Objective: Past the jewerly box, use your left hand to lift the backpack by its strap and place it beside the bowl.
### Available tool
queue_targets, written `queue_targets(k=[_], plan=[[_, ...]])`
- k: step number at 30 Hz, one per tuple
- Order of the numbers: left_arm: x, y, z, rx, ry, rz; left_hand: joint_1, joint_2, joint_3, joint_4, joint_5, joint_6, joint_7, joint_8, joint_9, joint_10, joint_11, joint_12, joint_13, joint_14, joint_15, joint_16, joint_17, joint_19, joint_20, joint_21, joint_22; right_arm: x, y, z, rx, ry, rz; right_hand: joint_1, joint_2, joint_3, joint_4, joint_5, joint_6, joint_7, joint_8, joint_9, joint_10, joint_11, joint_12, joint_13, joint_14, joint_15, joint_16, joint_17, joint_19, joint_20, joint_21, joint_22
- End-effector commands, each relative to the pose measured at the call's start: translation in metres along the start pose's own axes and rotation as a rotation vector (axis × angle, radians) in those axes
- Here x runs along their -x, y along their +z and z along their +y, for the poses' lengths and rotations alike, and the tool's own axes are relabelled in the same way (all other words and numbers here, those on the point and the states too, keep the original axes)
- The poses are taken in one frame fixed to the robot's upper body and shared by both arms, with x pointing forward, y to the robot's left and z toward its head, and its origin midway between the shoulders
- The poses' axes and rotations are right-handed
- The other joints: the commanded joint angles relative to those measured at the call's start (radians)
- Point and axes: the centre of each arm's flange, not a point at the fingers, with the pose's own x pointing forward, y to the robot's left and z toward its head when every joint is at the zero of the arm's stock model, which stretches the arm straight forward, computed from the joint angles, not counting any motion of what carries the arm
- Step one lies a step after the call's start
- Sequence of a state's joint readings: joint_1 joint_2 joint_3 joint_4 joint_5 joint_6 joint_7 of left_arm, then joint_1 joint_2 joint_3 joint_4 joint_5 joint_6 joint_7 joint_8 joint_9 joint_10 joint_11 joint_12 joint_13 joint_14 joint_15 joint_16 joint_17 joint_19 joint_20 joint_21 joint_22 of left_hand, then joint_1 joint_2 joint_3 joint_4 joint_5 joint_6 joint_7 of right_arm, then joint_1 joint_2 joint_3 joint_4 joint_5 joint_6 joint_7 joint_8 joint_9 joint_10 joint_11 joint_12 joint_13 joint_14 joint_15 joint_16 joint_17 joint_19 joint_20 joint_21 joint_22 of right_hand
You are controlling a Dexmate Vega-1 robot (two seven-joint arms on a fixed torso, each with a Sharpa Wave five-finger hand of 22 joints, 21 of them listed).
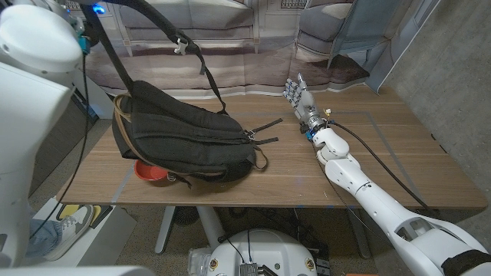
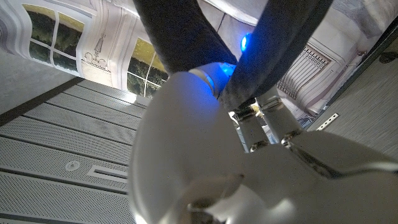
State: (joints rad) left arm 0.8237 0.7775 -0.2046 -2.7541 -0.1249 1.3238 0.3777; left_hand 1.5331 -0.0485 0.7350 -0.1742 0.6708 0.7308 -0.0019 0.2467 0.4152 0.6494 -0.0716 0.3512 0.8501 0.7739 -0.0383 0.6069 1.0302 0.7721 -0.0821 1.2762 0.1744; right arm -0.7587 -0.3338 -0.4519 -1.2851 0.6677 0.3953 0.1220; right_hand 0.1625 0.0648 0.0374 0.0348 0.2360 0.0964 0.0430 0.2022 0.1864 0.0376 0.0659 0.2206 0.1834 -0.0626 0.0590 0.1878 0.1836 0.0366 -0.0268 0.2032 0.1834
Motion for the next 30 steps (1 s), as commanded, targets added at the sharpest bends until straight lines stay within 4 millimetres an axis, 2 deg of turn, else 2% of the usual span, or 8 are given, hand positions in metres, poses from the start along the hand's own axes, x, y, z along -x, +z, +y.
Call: queue_targets(k=[1, 18, 30], plan=[[-0.001, -0.013, 0.013, 0.016, 0.021, 0.034, 0.004, 0.008, 0.003, 0.0, -0.005, 0.002, -0.003, -0.002, 0.003, 0.004, -0.004, -0.003, 0.004, 0.052, -0.065, 0.003, 0.001, -0.008, -0.121, 0.007, 0.004, -0.006, 0.0, 0.001, 0.004, 0.005, 0.004, 0.002, 0.01, -0.004, 0.001, -0.006, 0.009, -0.001, -0.004, 0.003, 0.002, 0.007, -0.005, 0.005, 0.004, -0.001, 0.0, 0.002, 0.005, -0.004, 0.001, 0.003], [0.007, -0.043, 0.007, 0.016, 0.009, 0.055, 0.002, 0.008, 0.001, 0.0, -0.007, 0.006, -0.004, -0.004, 0.006, 0.007, -0.004, -0.008, 0.007, 0.05, -0.067, -0.007, -0.013, -0.018, -0.118, 0.006, 0.002, -0.011, -0.002, 0.003, 0.013, 0.013, 0.027, 0.003, 0.012, -0.004, 0.001, -0.006, 0.01, -0.001, -0.004, 0.003, 0.003, 0.006, -0.005, 0.005, 0.004, -0.003, 0.0, 0.002, 0.004, -0.004, 0.001, 0.003], [0.017, -0.056, 0.01, 0.014, 0.015, 0.068, 0.002, 0.006, -0.001, -0.001, -0.009, 0.006, -0.006, -0.008, 0.005, 0.008, -0.004, -0.012, 0.008, 0.058, -0.064, -0.008, -0.019, -0.024, -0.114, 0.005, 0.002, -0.011, -0.007, 0.003, 0.016, 0.016, 0.042, 0.004, 0.014, -0.003, 0.001, -0.006, 0.009, -0.002, -0.005, 0.003, 0.002, 0.009, -0.005, 0.005, 0.005, -0.002, 0.0, 0.002, 0.005, -0.005, 0.001, 0.003]])
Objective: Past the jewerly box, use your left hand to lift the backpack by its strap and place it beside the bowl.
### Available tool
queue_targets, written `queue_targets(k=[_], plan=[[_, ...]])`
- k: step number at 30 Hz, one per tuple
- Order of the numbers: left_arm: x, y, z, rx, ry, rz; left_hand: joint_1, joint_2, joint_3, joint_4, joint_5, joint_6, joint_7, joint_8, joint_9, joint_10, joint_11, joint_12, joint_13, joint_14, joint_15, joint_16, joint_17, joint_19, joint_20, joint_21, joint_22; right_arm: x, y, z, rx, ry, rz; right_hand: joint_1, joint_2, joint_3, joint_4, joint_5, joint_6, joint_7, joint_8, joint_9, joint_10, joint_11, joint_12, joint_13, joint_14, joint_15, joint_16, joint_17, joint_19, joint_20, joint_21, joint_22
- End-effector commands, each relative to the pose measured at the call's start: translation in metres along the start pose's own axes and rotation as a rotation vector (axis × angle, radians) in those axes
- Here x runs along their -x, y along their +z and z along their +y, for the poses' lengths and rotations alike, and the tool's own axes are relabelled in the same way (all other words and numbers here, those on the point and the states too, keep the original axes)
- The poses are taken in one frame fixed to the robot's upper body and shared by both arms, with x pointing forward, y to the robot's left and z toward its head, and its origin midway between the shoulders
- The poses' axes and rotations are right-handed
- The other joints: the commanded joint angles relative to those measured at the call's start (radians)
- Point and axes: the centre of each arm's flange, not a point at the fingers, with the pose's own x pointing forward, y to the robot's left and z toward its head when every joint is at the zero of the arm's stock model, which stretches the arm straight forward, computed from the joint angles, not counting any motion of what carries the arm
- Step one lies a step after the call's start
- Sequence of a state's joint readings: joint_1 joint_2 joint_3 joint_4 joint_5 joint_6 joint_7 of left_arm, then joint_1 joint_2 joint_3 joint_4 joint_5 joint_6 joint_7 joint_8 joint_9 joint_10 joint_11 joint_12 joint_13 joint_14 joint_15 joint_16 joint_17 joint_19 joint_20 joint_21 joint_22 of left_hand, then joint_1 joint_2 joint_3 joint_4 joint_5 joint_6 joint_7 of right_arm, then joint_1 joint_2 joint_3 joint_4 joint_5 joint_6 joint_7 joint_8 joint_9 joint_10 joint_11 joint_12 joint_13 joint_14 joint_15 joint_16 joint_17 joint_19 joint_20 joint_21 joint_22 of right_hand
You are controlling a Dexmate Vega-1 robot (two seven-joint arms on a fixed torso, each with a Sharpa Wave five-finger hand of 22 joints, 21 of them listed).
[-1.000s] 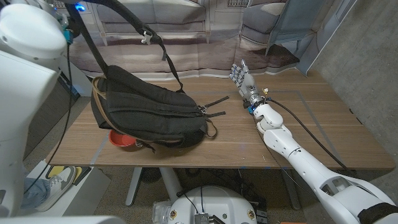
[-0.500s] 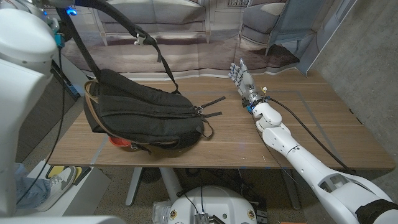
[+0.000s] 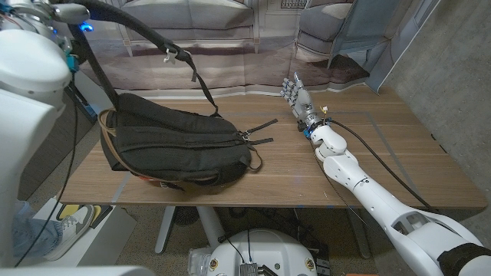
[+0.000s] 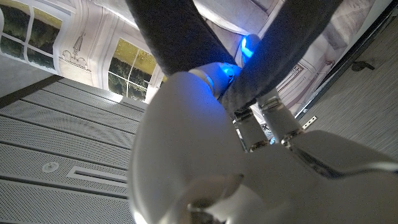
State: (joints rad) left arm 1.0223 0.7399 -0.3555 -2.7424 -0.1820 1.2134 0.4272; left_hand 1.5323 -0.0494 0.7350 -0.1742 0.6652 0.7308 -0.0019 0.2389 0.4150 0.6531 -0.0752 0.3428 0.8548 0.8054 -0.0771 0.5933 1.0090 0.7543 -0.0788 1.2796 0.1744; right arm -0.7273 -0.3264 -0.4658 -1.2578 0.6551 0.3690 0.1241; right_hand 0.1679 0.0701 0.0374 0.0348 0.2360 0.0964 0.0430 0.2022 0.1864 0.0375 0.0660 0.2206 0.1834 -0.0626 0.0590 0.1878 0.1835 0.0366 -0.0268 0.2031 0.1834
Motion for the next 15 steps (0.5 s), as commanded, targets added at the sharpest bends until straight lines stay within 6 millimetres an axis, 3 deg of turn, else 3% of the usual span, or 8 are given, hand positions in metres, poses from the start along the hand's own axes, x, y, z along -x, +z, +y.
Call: queue_targets(k=[1, 15], plan=[[0.009, -0.016, 0.003, 0.0, -0.008, 0.011, 0.003, 0.007, -0.001, -0.001, -0.004, 0.006, -0.006, -0.001, 0.006, 0.005, -0.001, -0.004, 0.005, 0.025, -0.026, 0.004, 0.0, -0.007, -0.117, 0.002, 0.002, -0.001, -0.004, 0.001, 0.003, 0.004, 0.016, -0.001, 0.009, -0.003, 0.001, -0.006, 0.009, -0.002, -0.005, 0.003, 0.001, 0.008, -0.006, 0.005, 0.005, -0.002, 0.0, 0.002, 0.005, -0.005, 0.001, 0.003], [0.035, -0.042, 0.015, 0.011, 0.012, 0.037, 0.003, 0.004, -0.002, -0.002, -0.005, 0.007, -0.006, -0.003, 0.008, 0.006, 0.001, -0.01, 0.005, 0.033, -0.021, 0.005, -0.002, -0.01, -0.115, 0.005, 0.002, -0.004, -0.012, 0.008, -0.004, 0.023, 0.037, 0.001, 0.012, -0.002, 0.0, -0.007, 0.01, -0.003, -0.004, 0.003, 0.001, 0.007, -0.006, 0.005, 0.006, -0.002, 0.0, 0.002, 0.005, -0.005, 0.001, 0.003]])
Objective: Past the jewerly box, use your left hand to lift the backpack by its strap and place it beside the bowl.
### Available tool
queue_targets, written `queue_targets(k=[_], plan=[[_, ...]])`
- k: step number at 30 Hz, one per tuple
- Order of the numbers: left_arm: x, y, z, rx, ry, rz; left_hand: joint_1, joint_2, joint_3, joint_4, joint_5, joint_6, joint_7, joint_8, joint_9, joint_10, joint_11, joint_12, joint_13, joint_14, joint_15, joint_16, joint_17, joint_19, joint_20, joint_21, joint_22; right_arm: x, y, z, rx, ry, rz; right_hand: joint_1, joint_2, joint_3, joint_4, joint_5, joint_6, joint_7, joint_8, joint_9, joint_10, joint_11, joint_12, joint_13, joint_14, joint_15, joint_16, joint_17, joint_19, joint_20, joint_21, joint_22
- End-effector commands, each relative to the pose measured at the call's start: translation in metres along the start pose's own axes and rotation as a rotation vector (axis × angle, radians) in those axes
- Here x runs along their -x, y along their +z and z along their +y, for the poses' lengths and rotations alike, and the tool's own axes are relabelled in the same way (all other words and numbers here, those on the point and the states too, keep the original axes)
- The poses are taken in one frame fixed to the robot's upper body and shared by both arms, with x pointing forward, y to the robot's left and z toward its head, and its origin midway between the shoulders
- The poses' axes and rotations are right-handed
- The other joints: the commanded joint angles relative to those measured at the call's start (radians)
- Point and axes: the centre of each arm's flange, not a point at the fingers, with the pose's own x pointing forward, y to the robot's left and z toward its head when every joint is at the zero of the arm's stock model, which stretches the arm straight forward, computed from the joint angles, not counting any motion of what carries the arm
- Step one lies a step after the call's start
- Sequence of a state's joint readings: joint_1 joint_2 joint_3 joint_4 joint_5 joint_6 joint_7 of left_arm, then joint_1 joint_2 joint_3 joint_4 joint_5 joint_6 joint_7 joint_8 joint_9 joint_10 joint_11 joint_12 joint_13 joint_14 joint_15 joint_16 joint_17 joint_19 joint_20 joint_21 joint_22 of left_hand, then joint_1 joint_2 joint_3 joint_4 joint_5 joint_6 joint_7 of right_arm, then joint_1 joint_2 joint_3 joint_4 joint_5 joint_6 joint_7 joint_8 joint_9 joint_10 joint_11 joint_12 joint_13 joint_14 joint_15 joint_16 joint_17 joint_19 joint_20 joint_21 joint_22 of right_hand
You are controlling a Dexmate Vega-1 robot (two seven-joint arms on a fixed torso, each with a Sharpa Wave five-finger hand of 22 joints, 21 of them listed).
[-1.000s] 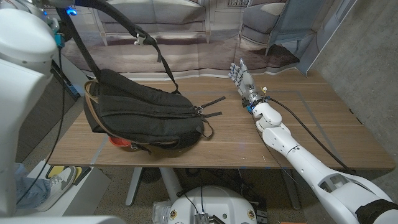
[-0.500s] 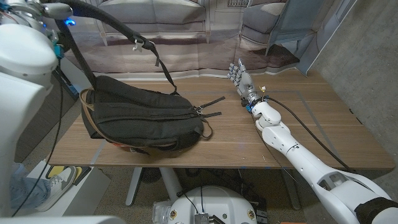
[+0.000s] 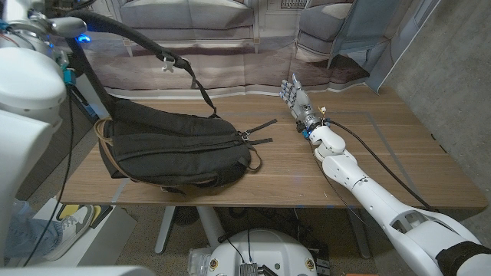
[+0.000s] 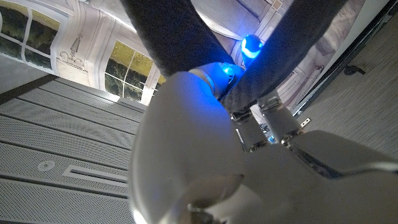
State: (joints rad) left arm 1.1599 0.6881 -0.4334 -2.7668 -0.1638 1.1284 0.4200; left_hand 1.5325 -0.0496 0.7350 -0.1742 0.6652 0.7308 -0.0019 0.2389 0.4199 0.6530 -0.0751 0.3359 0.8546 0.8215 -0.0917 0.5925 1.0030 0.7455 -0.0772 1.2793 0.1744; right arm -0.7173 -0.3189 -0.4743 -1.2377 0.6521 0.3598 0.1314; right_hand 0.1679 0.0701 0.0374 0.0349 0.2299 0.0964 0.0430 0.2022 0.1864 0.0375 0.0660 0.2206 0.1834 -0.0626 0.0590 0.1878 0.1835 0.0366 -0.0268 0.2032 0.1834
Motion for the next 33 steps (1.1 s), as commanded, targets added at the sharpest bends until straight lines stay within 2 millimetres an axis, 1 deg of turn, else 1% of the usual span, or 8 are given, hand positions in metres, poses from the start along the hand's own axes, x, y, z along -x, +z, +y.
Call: queue_targets(k=[1, 5, 12, 21, 30, 32, 33], plan=[[0.022, -0.024, 0.01, 0.0, 0.009, 0.028, 0.003, 0.004, -0.002, -0.002, -0.005, 0.006, -0.005, -0.004, 0.003, 0.008, 0.002, -0.003, 0.004, 0.016, -0.005, 0.005, 0.003, -0.002, -0.117, 0.005, 0.003, -0.002, -0.006, 0.006, 0.0, 0.02, 0.018, 0.001, 0.012, -0.002, 0.0, -0.001, 0.01, -0.002, -0.004, 0.003, 0.001, 0.007, -0.006, 0.005, 0.006, -0.003, 0.0, 0.002, 0.005, -0.005, 0.001, 0.003], [0.026, -0.034, 0.011, -0.011, 0.008, 0.043, 0.003, 0.004, -0.002, -0.002, -0.005, 0.006, -0.005, -0.004, 0.003, 0.006, 0.002, -0.004, 0.005, 0.016, -0.006, 0.005, 0.004, -0.002, -0.117, 0.006, 0.003, -0.003, -0.006, 0.008, 0.003, 0.026, 0.025, 0.002, 0.012, -0.002, 0.0, -0.001, 0.009, -0.002, -0.004, 0.003, 0.002, 0.009, -0.005, 0.005, 0.006, -0.003, 0.0, 0.002, 0.005, -0.005, 0.001, 0.003], [0.026, -0.049, 0.008, -0.028, -0.014, 0.071, 0.003, 0.003, -0.003, -0.002, -0.005, 0.004, -0.006, -0.006, 0.005, 0.008, 0.003, -0.007, 0.004, 0.015, -0.008, 0.003, 0.001, -0.003, -0.114, 0.008, 0.003, -0.003, -0.008, 0.011, 0.005, 0.03, 0.035, 0.003, 0.013, -0.002, 0.0, -0.001, 0.009, -0.002, -0.005, 0.003, 0.003, 0.01, -0.005, 0.005, 0.006, -0.003, 0.0, 0.002, 0.005, -0.005, 0.001, 0.003], [0.018, -0.058, 0.0, -0.067, -0.068, 0.073, 0.003, 0.003, -0.003, -0.001, -0.006, 0.004, -0.006, -0.008, 0.005, 0.009, -0.001, -0.01, 0.005, 0.016, -0.007, 0.003, 0.003, -0.008, -0.116, 0.009, 0.002, -0.003, -0.014, 0.014, 0.0, 0.026, 0.05, 0.003, 0.014, -0.002, 0.0, -0.002, 0.01, -0.002, -0.004, 0.003, 0.003, 0.007, -0.005, 0.005, 0.005, -0.002, 0.0, 0.002, 0.005, -0.006, 0.001, 0.003], [0.014, -0.076, -0.006, -0.096, -0.104, 0.105, 0.002, 0.003, -0.003, 0.0, -0.007, 0.003, -0.007, -0.011, 0.006, 0.008, -0.003, -0.014, 0.006, 0.014, -0.007, 0.001, 0.001, -0.012, -0.115, 0.009, 0.002, -0.005, -0.019, 0.016, -0.002, 0.024, 0.06, 0.004, 0.015, -0.002, 0.0, -0.002, 0.009, -0.003, -0.005, 0.003, 0.005, 0.009, -0.004, 0.005, 0.005, -0.003, 0.0, 0.003, 0.004, -0.006, 0.001, 0.003], [0.015, -0.08, -0.008, -0.105, -0.111, 0.109, 0.001, 0.003, -0.004, 0.0, -0.007, 0.002, -0.005, -0.012, 0.006, 0.007, 0.003, -0.016, 0.006, 0.015, -0.008, 0.001, 0.002, -0.013, -0.115, 0.01, 0.002, -0.006, -0.02, 0.017, -0.001, 0.026, 0.062, 0.004, 0.015, -0.002, 0.0, -0.002, 0.009, -0.002, -0.005, 0.003, 0.004, 0.008, -0.005, 0.005, 0.005, -0.004, 0.0, 0.003, 0.005, -0.005, 0.001, 0.003], [0.014, -0.082, -0.008, -0.111, -0.113, 0.113, 0.002, 0.003, -0.004, 0.0, -0.007, 0.002, -0.006, -0.011, 0.006, 0.006, 0.001, -0.016, 0.006, 0.014, -0.008, 0.002, 0.002, -0.013, -0.115, 0.01, 0.002, -0.007, -0.021, 0.018, 0.0, 0.028, 0.063, 0.004, 0.015, -0.002, 0.0, -0.003, 0.009, -0.002, -0.005, 0.003, 0.004, 0.008, -0.005, 0.005, 0.005, -0.003, 0.0, 0.003, 0.005, -0.005, 0.001, 0.003]])
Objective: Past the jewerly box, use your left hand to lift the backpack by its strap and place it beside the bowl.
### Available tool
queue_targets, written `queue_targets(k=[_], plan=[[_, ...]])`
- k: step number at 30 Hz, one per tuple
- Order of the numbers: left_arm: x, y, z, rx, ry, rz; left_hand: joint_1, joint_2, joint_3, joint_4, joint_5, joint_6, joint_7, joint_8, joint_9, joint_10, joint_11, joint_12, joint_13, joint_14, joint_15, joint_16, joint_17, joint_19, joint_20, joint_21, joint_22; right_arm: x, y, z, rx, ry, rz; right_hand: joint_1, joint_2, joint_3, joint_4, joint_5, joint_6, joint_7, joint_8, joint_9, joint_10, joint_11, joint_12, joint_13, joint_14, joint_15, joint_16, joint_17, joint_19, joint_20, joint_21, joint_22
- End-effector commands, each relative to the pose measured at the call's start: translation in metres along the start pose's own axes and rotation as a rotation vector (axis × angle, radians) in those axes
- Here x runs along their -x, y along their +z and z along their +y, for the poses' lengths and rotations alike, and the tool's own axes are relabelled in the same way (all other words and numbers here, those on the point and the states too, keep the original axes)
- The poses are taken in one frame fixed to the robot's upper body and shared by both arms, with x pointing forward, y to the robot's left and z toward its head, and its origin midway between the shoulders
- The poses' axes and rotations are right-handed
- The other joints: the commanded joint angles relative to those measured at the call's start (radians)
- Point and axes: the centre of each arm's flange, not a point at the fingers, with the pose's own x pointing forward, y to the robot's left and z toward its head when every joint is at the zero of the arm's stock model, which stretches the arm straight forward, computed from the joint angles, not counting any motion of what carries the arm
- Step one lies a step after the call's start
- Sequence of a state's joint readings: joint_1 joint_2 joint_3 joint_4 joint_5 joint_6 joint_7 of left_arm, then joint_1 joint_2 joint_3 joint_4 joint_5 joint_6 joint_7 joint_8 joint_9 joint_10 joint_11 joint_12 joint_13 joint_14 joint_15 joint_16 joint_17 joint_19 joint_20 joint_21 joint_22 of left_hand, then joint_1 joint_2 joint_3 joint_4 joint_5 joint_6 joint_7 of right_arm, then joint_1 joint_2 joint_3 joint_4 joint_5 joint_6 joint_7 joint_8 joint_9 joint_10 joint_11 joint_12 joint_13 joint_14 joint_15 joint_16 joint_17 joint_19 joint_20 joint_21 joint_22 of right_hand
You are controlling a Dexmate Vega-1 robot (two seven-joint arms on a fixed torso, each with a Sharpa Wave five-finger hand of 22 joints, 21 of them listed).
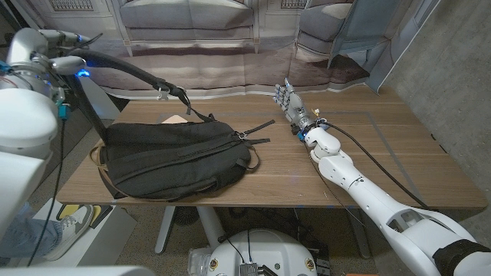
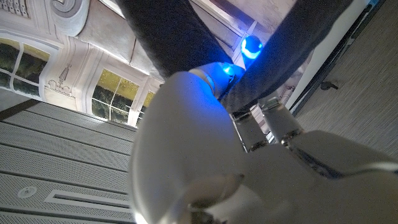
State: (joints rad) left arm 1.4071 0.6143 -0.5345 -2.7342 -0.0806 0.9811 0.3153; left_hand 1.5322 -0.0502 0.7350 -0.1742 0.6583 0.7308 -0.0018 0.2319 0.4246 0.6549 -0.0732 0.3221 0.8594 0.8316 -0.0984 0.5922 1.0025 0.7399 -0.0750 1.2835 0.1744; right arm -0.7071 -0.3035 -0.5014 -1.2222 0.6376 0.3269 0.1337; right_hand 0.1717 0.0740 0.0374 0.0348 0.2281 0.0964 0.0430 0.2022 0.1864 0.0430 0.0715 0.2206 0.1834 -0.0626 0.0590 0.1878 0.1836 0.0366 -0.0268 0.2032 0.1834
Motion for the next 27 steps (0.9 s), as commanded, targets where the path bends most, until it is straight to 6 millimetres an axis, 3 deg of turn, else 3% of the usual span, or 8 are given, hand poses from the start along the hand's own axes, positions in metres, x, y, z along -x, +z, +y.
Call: queue_targets(k=[1, 9, 27], plan=[[-0.007, -0.025, -0.01, -0.053, -0.057, 0.037, 0.002, 0.004, -0.004, 0.0, -0.001, 0.003, -0.006, -0.005, 0.001, 0.004, -0.001, -0.003, 0.003, 0.004, 0.002, 0.0, 0.001, -0.008, -0.117, 0.006, 0.002, -0.005, -0.007, 0.004, 0.001, 0.003, 0.016, 0.0, 0.011, -0.002, 0.0, -0.001, 0.009, -0.002, -0.005, 0.003, -0.002, 0.002, -0.005, 0.005, 0.005, -0.002, 0.0, 0.003, 0.004, -0.006, 0.001, 0.003], [-0.01, -0.035, -0.016, -0.086, -0.108, 0.026, 0.003, 0.004, -0.004, -0.001, -0.002, 0.001, -0.004, -0.006, 0.003, 0.005, 0.0, -0.005, 0.004, 0.003, 0.002, 0.0, 0.001, -0.01, -0.117, 0.007, 0.002, -0.009, -0.007, 0.008, 0.003, 0.003, 0.02, 0.0, 0.011, -0.002, 0.0, -0.001, 0.009, -0.003, -0.005, 0.003, -0.004, 0.003, -0.006, 0.005, 0.005, -0.003, 0.0, 0.003, 0.004, -0.005, 0.001, 0.003], [0.008, -0.039, -0.014, -0.192, -0.142, -0.045, 0.001, 0.007, -0.007, 0.001, -0.005, 0.003, -0.017, -0.009, 0.004, 0.008, -0.008, -0.009, 0.008, 0.001, -0.006, 0.0, 0.004, -0.018, -0.122, 0.008, 0.002, -0.015, -0.006, 0.015, 0.012, 0.014, 0.018, 0.001, 0.011, -0.003, 0.0, -0.002, 0.008, -0.004, -0.005, 0.003, -0.004, 0.003, -0.006, 0.005, 0.005, -0.002, 0.0, 0.003, 0.004, -0.006, 0.001, 0.003]])
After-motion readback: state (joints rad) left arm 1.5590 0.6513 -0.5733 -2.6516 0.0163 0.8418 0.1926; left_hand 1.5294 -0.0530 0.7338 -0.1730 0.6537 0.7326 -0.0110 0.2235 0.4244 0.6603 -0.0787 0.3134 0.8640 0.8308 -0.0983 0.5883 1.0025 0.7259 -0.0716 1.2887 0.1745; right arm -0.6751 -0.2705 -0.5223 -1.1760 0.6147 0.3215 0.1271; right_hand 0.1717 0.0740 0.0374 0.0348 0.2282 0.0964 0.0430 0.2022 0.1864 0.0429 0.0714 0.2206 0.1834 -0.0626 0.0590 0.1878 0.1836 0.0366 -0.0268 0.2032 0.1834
